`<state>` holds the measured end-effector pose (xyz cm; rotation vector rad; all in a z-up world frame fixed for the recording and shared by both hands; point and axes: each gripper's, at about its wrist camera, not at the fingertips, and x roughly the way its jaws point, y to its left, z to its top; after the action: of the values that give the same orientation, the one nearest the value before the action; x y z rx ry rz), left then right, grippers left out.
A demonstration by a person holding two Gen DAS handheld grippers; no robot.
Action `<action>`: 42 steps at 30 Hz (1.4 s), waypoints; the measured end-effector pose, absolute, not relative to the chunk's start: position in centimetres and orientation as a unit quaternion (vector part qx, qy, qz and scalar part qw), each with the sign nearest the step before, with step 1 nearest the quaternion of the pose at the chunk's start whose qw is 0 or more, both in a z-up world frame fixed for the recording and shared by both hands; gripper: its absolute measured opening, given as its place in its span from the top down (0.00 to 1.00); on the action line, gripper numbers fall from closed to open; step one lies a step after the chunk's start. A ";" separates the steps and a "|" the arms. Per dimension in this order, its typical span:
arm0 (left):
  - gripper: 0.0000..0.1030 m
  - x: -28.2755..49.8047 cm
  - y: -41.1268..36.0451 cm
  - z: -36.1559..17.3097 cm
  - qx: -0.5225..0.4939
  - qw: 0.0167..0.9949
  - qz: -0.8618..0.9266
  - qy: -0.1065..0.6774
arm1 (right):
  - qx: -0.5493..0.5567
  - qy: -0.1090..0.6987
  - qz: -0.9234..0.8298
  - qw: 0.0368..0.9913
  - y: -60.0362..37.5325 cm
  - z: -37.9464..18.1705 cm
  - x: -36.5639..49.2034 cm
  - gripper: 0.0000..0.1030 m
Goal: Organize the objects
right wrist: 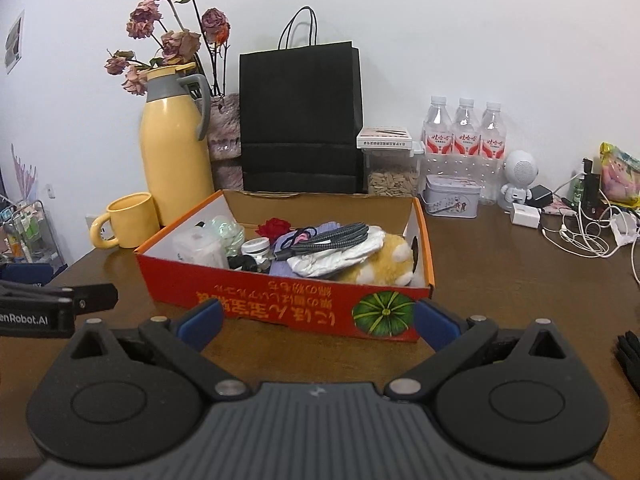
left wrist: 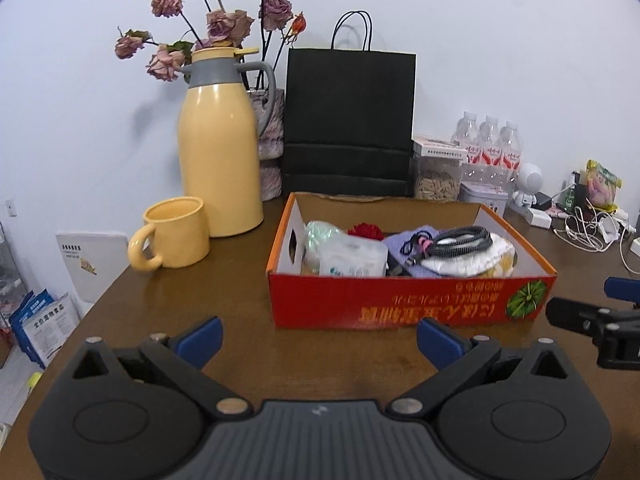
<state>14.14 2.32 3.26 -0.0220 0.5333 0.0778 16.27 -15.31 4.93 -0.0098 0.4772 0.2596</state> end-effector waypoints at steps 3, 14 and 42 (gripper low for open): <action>0.00 13.5 2.3 3.2 -0.010 0.963 0.037 0.266 | -0.008 0.236 0.127 0.963 -15.1 5.0 15.7 0.00; 0.00 12.9 2.2 3.4 -0.011 0.963 0.033 0.266 | -0.014 0.240 0.126 0.962 -14.8 5.1 14.8 0.00; 0.00 12.9 1.9 3.4 -0.009 0.962 0.028 0.270 | -0.013 0.244 0.123 0.962 -15.1 4.8 14.9 0.00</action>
<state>12.94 1.92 3.35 -0.0175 0.5469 0.0566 14.86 -15.12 4.75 -0.0258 0.4936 0.2495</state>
